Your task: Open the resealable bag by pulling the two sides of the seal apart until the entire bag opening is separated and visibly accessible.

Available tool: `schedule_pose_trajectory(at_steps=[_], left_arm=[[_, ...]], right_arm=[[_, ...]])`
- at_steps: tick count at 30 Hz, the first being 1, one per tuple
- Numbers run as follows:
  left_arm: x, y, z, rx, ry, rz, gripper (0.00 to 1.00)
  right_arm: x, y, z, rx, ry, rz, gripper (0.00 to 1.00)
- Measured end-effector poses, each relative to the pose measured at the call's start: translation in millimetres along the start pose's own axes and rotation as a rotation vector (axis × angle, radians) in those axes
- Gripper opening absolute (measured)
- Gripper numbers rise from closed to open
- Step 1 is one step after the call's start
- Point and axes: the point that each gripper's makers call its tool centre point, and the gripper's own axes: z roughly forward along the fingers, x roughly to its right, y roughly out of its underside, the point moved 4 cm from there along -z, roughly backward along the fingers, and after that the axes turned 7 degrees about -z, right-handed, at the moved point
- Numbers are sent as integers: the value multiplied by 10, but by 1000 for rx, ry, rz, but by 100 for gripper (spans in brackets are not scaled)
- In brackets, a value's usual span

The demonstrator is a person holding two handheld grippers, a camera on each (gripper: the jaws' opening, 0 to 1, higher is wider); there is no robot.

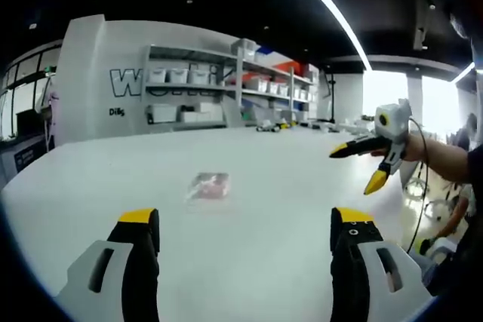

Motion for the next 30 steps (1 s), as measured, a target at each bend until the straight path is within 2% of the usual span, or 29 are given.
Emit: schedule_pose_trajectory(at_steps=[12, 30], left_arm=[[-36, -26, 149, 23, 8, -5, 93], [-106, 36, 272, -2, 4, -3, 91]], right_arm=[[6, -7, 15, -2, -2, 0, 87], [-35, -81, 23, 15, 0, 2, 87]])
